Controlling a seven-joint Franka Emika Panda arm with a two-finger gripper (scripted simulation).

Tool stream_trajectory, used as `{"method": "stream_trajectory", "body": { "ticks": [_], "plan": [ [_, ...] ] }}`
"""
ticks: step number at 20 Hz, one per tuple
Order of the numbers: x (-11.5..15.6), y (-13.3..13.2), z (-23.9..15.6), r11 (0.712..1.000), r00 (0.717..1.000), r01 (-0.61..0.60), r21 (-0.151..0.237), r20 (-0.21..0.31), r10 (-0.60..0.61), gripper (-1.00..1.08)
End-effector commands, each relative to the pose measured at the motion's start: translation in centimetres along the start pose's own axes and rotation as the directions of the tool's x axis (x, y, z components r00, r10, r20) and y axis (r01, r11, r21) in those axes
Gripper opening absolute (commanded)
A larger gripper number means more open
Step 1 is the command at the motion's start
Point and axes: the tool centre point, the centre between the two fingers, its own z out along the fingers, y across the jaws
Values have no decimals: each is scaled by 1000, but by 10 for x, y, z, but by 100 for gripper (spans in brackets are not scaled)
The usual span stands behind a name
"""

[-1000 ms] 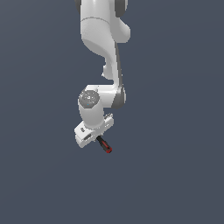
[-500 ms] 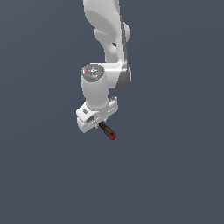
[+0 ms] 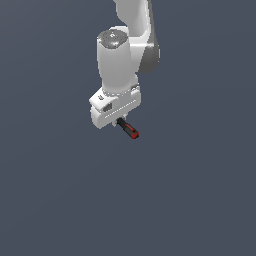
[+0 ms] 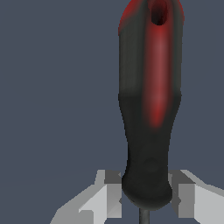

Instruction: Pick up the object and move it to a goal position.

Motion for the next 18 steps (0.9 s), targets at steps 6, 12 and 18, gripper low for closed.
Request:
{"method": "stream_trajectory", "body": {
  "ticks": [6,12,18],
  "plan": [
    [-13,-35,-73,1000,1000,0,-1,-1,0,-100],
    [-22,-59,-125,1000,1000,1,0,-2,-1,-100],
    [-28,-76,-163,1000,1000,0,0,-2,0,-100]
  ]
}}
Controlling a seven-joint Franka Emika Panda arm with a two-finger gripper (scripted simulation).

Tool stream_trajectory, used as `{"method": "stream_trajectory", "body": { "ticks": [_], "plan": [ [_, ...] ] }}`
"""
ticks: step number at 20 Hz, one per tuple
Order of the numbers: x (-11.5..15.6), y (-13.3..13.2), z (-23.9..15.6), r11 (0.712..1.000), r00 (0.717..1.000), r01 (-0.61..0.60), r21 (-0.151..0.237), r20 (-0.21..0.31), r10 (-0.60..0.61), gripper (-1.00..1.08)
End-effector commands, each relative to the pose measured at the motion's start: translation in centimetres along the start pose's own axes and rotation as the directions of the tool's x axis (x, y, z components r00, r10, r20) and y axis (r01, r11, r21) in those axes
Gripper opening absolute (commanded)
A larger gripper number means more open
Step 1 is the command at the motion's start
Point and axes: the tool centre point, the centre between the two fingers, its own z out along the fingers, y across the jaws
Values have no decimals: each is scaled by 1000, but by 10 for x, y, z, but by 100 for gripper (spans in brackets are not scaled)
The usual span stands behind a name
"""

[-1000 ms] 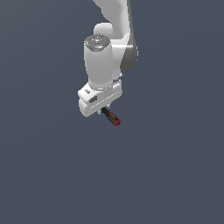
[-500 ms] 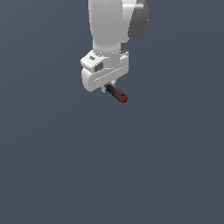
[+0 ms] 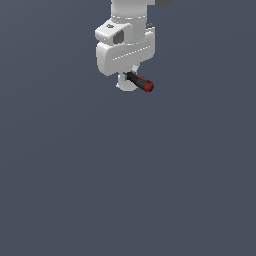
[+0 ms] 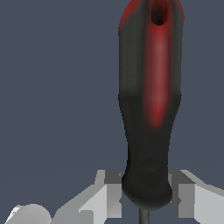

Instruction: Pick up the object and move it to a goal position.

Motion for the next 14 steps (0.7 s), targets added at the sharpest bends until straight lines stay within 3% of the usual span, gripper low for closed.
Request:
{"method": "stream_trajectory", "body": {
  "ticks": [1,14],
  "plan": [
    [-2,-6,-14,1000,1000,0,0,0,0,-100],
    [-3,-11,-29,1000,1000,-1,1,0,1,-100]
  ]
}}
